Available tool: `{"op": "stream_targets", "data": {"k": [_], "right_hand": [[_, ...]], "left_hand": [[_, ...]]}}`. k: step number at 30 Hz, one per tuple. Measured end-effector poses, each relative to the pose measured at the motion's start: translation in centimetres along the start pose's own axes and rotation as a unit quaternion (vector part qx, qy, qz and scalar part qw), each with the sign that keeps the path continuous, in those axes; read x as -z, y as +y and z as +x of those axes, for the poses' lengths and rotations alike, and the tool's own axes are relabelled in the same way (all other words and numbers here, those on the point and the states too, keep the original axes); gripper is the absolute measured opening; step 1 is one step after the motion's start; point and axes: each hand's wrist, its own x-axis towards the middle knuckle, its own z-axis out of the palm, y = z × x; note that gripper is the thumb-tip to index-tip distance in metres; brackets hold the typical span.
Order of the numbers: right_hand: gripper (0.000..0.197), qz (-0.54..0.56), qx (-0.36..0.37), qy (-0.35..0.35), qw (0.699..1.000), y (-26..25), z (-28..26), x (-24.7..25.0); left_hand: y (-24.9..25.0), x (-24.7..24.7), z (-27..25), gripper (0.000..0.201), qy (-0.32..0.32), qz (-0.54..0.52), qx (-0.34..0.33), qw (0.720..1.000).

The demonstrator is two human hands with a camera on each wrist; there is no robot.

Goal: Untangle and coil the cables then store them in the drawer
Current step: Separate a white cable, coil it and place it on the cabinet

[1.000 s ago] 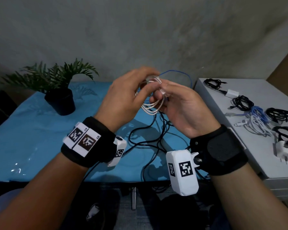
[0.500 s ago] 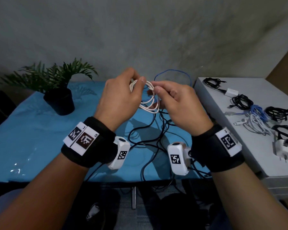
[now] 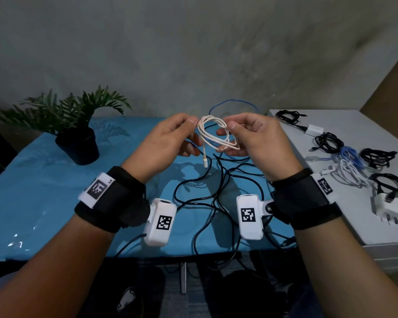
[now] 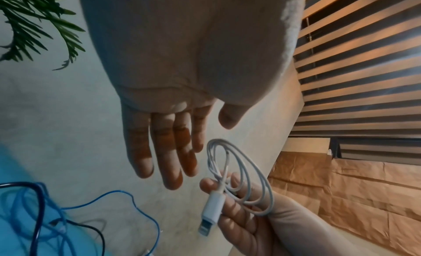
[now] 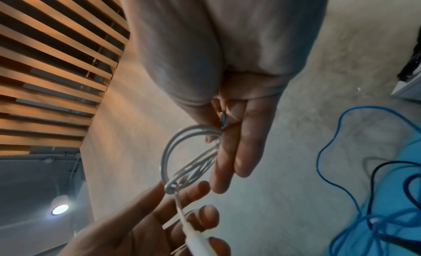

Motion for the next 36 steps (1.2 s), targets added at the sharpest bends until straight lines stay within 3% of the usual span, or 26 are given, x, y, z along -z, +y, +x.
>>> {"op": "stream_targets", "data": {"k": [8,12,16,20,25,31,36], "right_hand": [[0.013,0.032,-0.034,0.006,0.999,0.7,0.4,1.1],[0.015,0.058,-0.034,0.039,0.997,0.5,0.9,3.8],[0.013,0.048,-0.03,0.121,0.991,1.0,2.2,9.3],[0.022,0.01,-0.056,0.207,0.977,2.4,4.8,15.7],[0.017,-0.065,-0.128,0.295,0.945,6.0,8.6,22.3],[0.027,-0.085,-0.204,0.294,0.93,11.5,11.4,24.4],[0.014,-0.18,-0.245,0.26,0.917,14.6,13.0,24.0]], "left_hand": [[-1.9,-0.3,0.5,0.035,-0.02,0.111,0.021,0.993],[-4.1,-0.4,0.6,0.032,-0.058,0.307,0.05,0.949],[-6.0,-1.4,0.1,0.032,-0.077,0.392,0.106,0.911],[-7.5,-2.9,-0.3,0.034,-0.11,0.433,0.14,0.884],[-7.8,-3.0,-0.1,0.027,-0.095,0.429,0.142,0.887],[-7.6,-3.5,0.2,0.027,-0.091,0.461,0.138,0.872],[-7.5,-3.7,0.2,0.028,-0.08,0.474,0.136,0.866]]}}
